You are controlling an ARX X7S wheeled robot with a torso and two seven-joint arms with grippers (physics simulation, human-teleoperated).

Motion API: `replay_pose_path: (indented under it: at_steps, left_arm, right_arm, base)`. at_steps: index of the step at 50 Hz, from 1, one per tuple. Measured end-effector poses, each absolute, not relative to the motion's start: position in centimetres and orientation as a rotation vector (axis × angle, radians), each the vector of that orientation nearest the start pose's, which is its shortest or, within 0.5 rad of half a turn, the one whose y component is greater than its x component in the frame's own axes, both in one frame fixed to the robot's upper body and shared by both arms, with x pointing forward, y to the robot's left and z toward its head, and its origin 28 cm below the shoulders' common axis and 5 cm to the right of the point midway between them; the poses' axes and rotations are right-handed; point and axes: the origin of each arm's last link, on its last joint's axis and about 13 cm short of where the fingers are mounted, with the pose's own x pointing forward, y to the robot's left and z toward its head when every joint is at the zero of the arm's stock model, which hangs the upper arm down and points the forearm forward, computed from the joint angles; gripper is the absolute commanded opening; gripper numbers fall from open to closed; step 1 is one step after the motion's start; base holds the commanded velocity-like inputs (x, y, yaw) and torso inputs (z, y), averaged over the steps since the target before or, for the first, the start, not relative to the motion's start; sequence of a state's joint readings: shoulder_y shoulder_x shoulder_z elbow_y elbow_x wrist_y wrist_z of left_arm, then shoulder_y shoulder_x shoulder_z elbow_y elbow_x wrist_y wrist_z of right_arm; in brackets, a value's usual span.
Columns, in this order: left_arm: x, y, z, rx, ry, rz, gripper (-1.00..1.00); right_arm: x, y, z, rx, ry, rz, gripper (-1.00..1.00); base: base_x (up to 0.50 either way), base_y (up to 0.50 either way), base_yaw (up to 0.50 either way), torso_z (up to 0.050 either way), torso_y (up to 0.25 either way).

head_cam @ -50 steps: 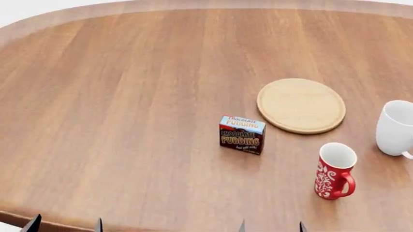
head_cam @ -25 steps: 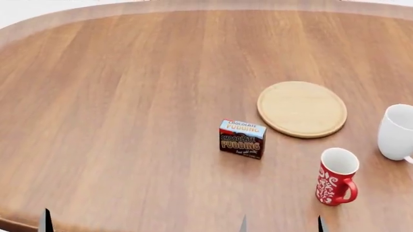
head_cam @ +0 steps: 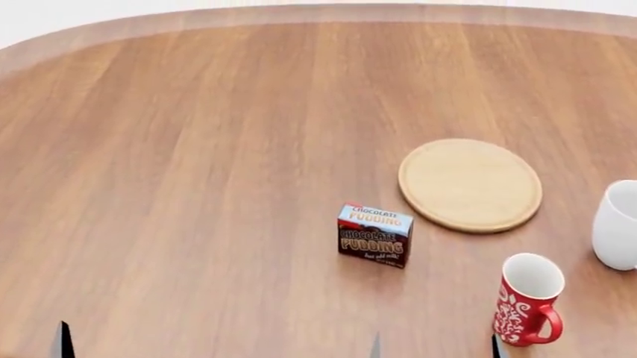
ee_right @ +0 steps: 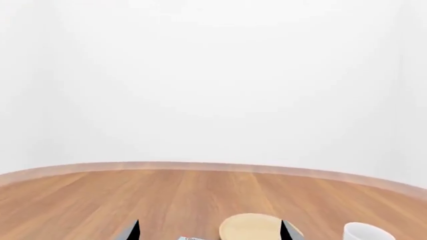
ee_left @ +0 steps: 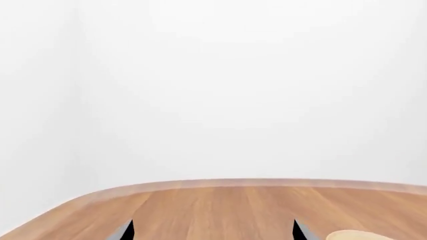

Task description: Put the chocolate pudding to the left of the plate.

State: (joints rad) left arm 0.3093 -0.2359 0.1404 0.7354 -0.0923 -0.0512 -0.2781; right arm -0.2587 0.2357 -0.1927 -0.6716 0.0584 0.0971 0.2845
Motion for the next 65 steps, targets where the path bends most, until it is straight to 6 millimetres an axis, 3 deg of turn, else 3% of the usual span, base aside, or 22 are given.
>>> replay_pose_path:
  at_steps: [65]
  left_arm:
    - [13.38, 20.63, 10.81, -0.001, -0.344, 0.008, 1.00]
  right_arm:
    - [14.34, -9.06, 9.73, -0.051, -0.279, 0.007, 1.00]
  base:
    - [0.24, 0.00, 0.00, 0.000, 0.000]
